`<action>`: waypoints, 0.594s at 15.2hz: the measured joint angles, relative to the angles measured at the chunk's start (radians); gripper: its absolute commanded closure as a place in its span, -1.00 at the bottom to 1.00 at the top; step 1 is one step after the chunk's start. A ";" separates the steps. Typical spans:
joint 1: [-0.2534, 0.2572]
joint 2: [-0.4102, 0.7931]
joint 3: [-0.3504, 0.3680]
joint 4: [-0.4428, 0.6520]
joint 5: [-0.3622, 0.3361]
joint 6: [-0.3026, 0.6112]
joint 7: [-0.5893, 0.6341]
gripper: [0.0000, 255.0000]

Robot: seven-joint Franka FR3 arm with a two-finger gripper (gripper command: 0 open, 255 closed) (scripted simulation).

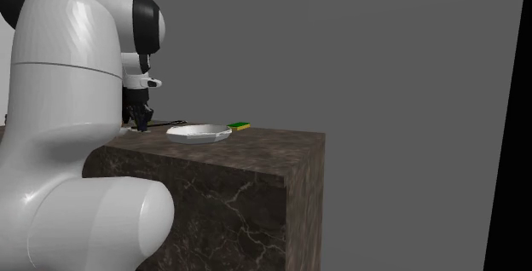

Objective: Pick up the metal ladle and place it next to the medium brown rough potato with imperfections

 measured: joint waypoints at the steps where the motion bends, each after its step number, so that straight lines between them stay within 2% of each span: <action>1: 0.000 0.000 0.000 -0.013 0.000 0.013 0.000 1.00; 5: -0.002 0.002 -0.001 -0.061 -0.003 0.063 0.003 1.00; 9: -0.001 0.004 -0.001 -0.065 -0.004 0.070 0.004 1.00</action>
